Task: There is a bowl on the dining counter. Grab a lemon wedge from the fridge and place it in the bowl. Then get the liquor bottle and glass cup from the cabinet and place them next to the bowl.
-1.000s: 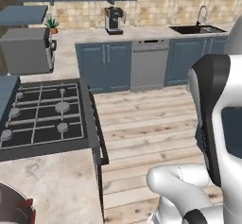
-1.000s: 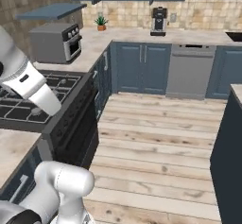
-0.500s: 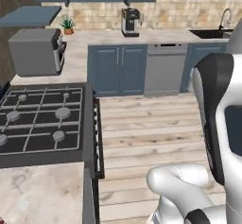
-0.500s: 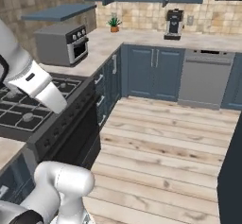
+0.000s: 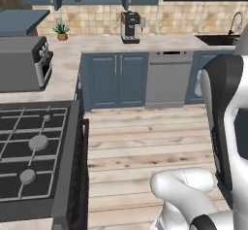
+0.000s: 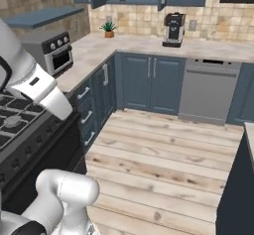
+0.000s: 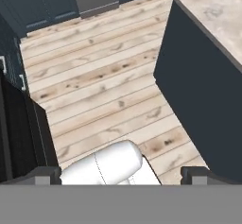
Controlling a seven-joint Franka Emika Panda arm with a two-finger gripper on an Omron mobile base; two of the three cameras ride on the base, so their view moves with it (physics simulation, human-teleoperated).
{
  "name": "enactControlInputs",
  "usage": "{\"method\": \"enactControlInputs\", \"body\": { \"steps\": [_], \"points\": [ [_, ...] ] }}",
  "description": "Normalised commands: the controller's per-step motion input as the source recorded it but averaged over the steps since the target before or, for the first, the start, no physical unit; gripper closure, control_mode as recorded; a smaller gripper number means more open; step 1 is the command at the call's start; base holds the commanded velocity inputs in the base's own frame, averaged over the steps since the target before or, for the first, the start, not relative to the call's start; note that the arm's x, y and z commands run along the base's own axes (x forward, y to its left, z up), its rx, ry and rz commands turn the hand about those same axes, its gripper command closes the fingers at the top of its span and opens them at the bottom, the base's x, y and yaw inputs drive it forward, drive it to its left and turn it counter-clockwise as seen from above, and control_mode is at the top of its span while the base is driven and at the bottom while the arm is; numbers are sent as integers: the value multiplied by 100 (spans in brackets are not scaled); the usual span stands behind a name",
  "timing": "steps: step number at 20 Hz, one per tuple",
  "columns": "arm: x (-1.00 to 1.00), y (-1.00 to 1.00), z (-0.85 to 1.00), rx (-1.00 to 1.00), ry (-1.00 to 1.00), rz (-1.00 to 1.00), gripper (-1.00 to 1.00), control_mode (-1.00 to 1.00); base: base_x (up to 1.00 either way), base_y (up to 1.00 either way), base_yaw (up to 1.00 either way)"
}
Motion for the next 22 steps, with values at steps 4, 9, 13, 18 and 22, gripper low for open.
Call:
{"method": "enactControlInputs", "body": {
  "steps": [4, 9, 13, 18, 22],
  "points": [
    [0, 0, 0, 0, 0, 0, -100, 100, 99, -11, 1],
    [0, 0, 0, 0, 0, 0, -100, 100, 100, -11, 2],
    [0, 0, 0, 0, 0, 0, -100, 100, 100, -14, 6],
    [0, 0, 0, 0, 0, 0, -100, 100, 100, -2, 13],
    [0, 0, 0, 0, 0, 0, -100, 100, 100, 0, 19]
  ]
}}
